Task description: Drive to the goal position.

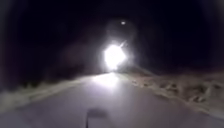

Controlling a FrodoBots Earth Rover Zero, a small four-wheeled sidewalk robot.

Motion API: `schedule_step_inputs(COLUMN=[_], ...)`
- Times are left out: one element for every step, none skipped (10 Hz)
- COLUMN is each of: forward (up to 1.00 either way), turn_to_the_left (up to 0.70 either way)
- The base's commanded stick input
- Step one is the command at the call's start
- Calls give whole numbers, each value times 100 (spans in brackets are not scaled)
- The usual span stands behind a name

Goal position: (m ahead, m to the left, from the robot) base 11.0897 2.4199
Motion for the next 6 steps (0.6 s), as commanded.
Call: schedule_step_inputs(forward=[85, 85, 85, 85, 85, 85], turn_to_the_left=[0, 0, 0, 0, 0, 0])
